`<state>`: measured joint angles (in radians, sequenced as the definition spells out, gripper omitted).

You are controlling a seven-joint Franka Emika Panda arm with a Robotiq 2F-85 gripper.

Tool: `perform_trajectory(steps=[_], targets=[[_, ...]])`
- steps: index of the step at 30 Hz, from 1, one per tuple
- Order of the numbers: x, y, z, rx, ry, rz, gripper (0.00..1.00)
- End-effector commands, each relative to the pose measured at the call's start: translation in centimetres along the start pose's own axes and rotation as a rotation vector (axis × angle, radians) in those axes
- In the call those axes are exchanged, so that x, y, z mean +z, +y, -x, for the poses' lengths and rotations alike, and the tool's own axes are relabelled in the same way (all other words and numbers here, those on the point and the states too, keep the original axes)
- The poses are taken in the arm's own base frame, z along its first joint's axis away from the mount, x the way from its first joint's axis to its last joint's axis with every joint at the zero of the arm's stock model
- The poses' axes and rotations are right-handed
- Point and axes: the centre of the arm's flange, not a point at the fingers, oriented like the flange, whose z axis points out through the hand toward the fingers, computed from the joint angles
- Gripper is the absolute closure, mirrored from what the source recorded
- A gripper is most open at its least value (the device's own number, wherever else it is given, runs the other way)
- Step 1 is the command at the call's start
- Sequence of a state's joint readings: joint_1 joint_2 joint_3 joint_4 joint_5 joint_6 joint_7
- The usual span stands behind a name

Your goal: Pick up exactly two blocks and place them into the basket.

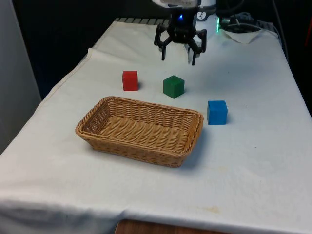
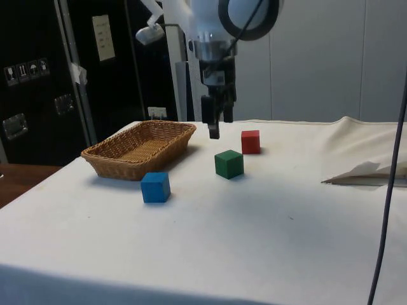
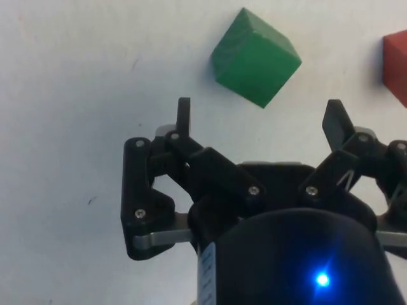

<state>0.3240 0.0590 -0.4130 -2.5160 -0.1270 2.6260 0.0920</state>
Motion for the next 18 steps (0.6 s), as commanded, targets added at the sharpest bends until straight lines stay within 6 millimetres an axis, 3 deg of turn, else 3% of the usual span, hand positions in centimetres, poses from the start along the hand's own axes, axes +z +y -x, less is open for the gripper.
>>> perform_trajectory(steps=[1,18], targets=[[0.5,0.0,0.1,0.001,0.010,-0.012,0.00],[5.4,-0.3,0.0,0.002,0.028,0.023,0.00]])
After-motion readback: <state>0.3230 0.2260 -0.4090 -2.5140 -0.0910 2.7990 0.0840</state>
